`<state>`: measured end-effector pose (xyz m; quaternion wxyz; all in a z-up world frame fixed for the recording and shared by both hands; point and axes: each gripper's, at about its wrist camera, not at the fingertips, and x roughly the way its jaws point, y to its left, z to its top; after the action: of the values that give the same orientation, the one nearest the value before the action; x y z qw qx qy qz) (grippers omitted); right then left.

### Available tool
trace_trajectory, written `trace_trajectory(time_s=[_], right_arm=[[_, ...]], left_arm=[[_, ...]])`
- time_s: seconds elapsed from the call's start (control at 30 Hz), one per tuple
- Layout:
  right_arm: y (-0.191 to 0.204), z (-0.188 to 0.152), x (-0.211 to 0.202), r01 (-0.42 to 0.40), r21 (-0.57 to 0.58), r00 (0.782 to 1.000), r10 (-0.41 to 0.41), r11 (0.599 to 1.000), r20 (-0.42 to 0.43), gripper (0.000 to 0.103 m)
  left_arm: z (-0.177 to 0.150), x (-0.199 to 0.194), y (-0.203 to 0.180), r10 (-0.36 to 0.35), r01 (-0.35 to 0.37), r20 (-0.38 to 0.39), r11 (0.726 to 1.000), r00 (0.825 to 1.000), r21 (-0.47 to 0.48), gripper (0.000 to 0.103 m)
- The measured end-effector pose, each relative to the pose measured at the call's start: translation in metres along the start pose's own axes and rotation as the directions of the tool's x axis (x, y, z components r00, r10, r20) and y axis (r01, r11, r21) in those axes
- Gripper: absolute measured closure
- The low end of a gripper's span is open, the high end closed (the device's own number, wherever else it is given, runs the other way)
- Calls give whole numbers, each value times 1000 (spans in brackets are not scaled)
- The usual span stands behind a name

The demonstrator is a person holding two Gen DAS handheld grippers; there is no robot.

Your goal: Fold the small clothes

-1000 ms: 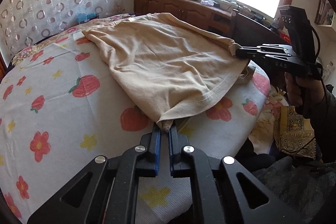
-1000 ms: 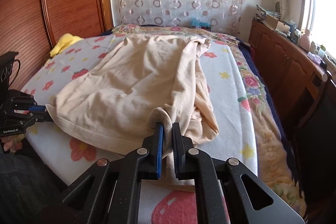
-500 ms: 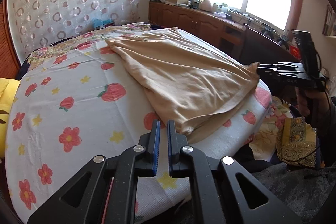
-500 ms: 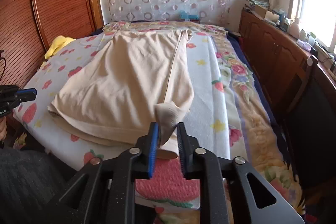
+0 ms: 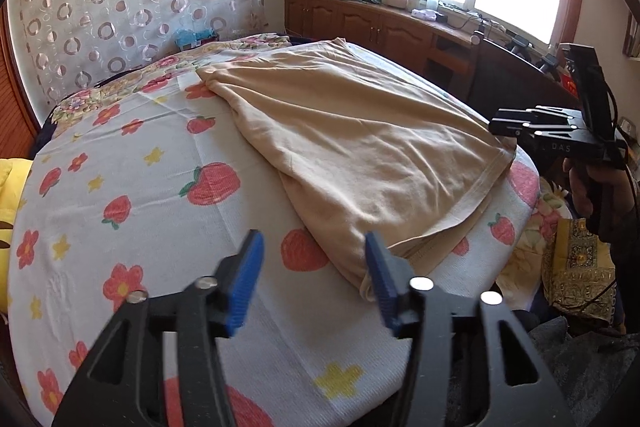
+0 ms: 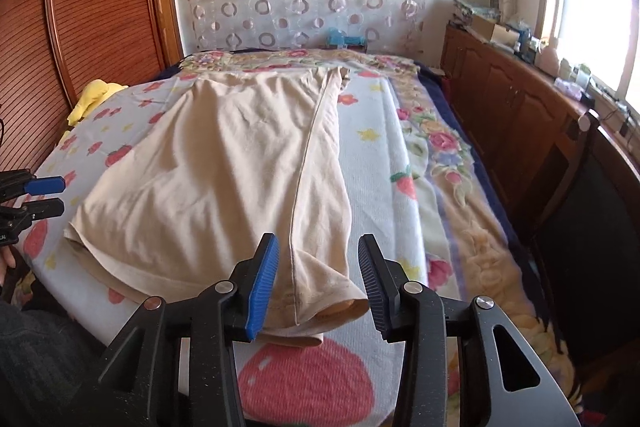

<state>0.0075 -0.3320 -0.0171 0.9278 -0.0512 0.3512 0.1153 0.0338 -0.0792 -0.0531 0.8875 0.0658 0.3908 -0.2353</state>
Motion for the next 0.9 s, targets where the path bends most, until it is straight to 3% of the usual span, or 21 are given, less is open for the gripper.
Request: trace_trajectory(time_s=[0.13, 0.3, 0.63, 0.73, 0.9], right_arm=[[0, -1, 13, -31, -9, 998, 31, 999, -47, 56], [-6, -2, 21, 12, 5, 996, -11, 1000, -88, 38], [3, 0, 15, -62, -28, 994, 59, 998, -92, 37], [3, 1, 14, -91, -51, 992, 86, 995, -95, 53], [4, 1, 14, -179, -79, 979, 170, 981, -110, 93]], left_arm=[[2, 7, -2, -7, 7, -12, 1000, 1000, -1, 35], [2, 17, 0, -19, 18, -38, 999, 999, -29, 35], [-6, 31, -3, -86, 80, -91, 995, 992, -61, 35], [-7, 30, -7, -117, 113, -88, 992, 989, -53, 43], [-8, 27, -16, -178, 177, -91, 984, 980, -22, 83]])
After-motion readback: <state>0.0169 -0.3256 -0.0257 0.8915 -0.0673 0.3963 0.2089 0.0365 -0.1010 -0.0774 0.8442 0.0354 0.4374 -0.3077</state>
